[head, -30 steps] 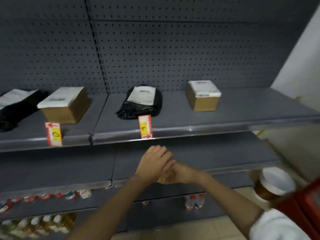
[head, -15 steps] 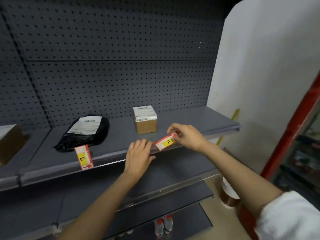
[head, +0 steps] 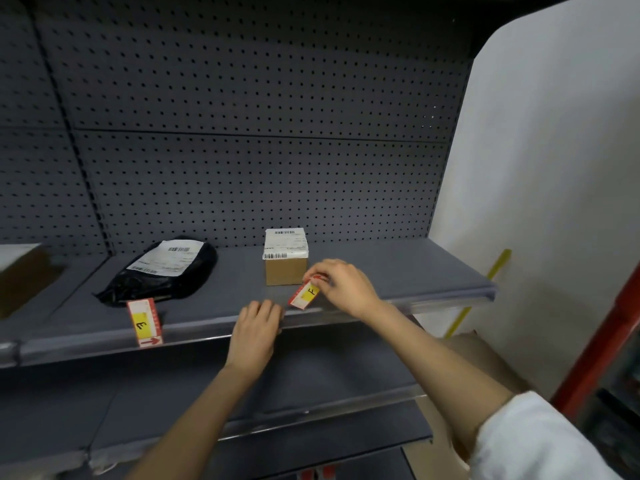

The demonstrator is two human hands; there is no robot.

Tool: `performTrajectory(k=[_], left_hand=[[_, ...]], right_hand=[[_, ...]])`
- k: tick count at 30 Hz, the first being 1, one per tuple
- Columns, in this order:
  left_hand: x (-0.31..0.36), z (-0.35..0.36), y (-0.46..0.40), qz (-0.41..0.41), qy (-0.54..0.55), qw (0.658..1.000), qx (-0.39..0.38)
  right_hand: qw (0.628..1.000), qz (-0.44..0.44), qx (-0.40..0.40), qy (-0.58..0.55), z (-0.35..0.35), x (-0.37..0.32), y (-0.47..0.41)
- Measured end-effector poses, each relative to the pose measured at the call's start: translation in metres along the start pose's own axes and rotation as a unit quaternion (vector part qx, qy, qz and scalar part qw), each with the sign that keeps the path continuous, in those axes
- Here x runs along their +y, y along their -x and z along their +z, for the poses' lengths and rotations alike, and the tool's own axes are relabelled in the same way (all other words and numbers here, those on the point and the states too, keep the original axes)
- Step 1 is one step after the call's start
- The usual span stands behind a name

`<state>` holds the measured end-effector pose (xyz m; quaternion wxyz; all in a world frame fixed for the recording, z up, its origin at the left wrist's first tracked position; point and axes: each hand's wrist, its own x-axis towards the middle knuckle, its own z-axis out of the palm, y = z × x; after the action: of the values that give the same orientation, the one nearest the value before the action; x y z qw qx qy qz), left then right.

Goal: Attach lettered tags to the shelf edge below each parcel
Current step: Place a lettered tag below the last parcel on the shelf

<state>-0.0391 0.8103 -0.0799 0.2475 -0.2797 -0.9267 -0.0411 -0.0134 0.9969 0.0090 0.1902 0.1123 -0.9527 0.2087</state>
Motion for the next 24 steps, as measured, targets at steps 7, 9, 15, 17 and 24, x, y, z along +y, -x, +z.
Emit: performTrajectory(k=[7,9,15,17,24], left_hand=[[-0.005,-0.010,0.018,-0.002,0.027,1.000,0.003],[-0.013,-0.018,0.024,-0.001,0.041,0.999,0.027],[-0.073,-0.061,0.044,-0.090,0.055,0.986,0.127],[-0.100,-0.078,0.061,-0.141,0.053,0.978,0.142],[-0.215,-0.138,0.184,-0.271,-0.037,0.955,0.112]], right_hand=[[0.992,-0.035,-0.109,0.062,0.026,-0.004,-0.012],[0.987,-0.049,-0.133,0.080,0.028,-0.011,-0.018],[0.983,-0.157,-0.071,0.056,0.038,-0.080,-0.056],[0.975,-0.210,-0.062,0.044,0.057,-0.118,-0.068],[0.928,-0.357,-0.104,0.011,0.152,-0.279,-0.083]])
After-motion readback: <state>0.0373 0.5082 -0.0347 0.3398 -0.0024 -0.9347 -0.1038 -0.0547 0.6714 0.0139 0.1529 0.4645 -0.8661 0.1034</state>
